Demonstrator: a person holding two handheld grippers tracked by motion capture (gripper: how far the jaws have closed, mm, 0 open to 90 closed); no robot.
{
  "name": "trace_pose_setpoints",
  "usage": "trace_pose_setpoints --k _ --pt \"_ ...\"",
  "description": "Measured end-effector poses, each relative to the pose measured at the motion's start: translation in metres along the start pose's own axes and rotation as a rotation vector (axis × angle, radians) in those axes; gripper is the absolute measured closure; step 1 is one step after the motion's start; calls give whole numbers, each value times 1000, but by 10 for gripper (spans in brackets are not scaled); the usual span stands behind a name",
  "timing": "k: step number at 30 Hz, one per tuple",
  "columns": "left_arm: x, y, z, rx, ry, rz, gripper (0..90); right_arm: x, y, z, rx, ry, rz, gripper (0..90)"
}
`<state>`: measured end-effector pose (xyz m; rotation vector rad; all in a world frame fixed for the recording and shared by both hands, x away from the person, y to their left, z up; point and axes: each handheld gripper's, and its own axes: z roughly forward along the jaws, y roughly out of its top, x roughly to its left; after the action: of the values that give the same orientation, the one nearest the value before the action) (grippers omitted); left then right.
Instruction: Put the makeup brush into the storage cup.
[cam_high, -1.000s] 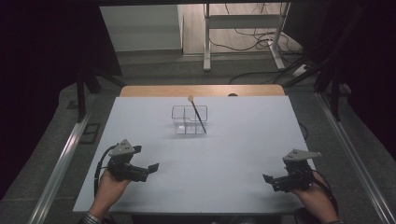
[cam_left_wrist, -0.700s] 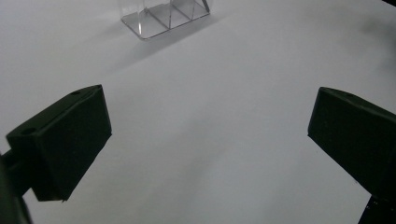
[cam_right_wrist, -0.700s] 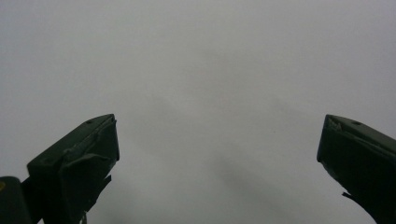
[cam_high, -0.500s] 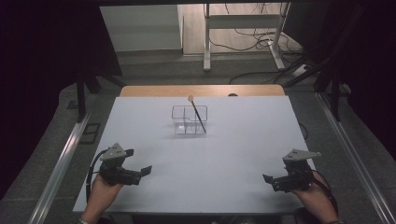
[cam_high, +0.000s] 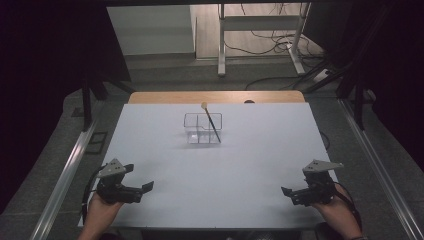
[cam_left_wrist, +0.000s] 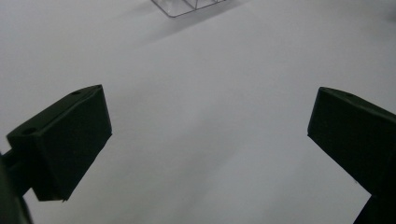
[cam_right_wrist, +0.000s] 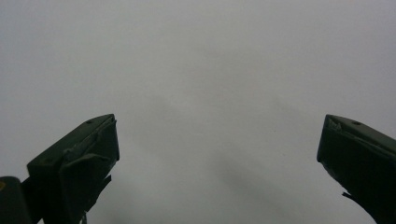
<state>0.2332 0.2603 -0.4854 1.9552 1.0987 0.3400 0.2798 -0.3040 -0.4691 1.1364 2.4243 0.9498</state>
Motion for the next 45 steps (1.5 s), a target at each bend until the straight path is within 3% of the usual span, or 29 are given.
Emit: trace_pose_setpoints --k 13,26,45 --pt "5 -12 -9 24 41 -13 1 -1 0 -1 -9 -2 14 0" --pt "7 -26 -17 86 103 -10 1 -2 -1 -3 -18 -12 8 0" --pt "8 -45 -25 126 102 -37 0 -12 -6 -11 -37 -38 33 0"
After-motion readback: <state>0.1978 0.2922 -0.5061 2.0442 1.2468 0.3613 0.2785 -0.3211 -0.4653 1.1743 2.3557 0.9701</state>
